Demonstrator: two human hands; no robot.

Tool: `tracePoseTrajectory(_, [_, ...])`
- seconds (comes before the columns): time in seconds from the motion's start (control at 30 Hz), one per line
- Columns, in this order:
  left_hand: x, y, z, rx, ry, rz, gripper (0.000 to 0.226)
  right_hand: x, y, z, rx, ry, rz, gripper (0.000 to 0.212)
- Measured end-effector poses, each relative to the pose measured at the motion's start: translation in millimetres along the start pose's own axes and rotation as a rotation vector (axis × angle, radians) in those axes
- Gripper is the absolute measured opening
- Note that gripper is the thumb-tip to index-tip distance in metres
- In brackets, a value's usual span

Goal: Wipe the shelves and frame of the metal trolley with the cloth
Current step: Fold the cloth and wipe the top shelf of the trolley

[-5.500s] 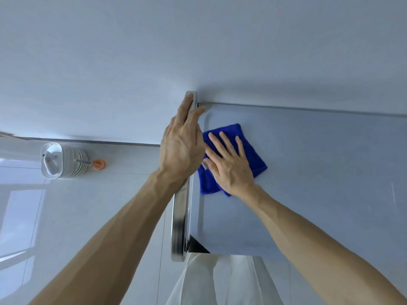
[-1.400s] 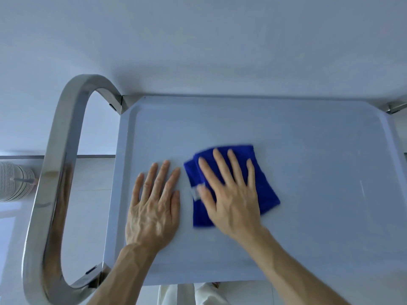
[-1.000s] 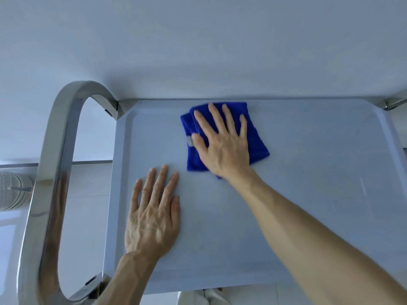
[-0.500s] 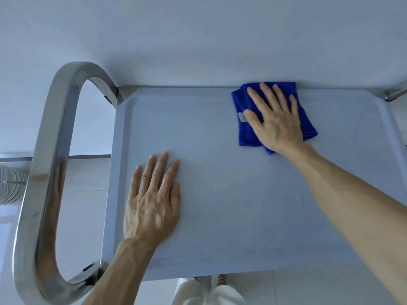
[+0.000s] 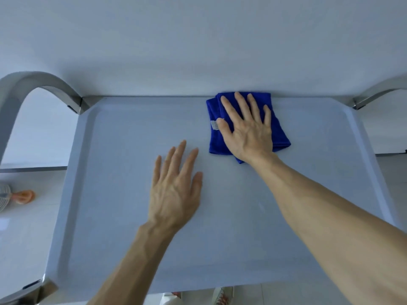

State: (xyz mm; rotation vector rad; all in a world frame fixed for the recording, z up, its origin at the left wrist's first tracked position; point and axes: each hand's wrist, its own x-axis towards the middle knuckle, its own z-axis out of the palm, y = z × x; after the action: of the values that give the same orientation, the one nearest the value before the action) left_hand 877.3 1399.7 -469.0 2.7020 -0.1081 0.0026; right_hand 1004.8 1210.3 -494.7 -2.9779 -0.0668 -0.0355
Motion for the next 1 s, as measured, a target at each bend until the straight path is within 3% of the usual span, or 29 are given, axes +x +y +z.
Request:
tracePoseTrajectory(0.13, [-5,9,32,0.234,-0.023,-0.03,0.055,0,-1,-1,0.012,0.0,-0.015,0.059])
tracePoseTrajectory(0.43, [-4,5,36,0.298,-0.009,-0.037,0.056,-128,10,-4,0.002,0.056,-0.1,0.055])
tracePoseTrajectory(0.8, [-3,7,35,0.288,0.007,-0.043,0.054,5,-6,-4,0.011,0.005,-0.022,0.057])
tracePoseTrajectory(1.0, [-3,5,37,0.287,0.002,-0.041,0.053,-109,-1,-9,-0.007,0.02,-0.071,0.055])
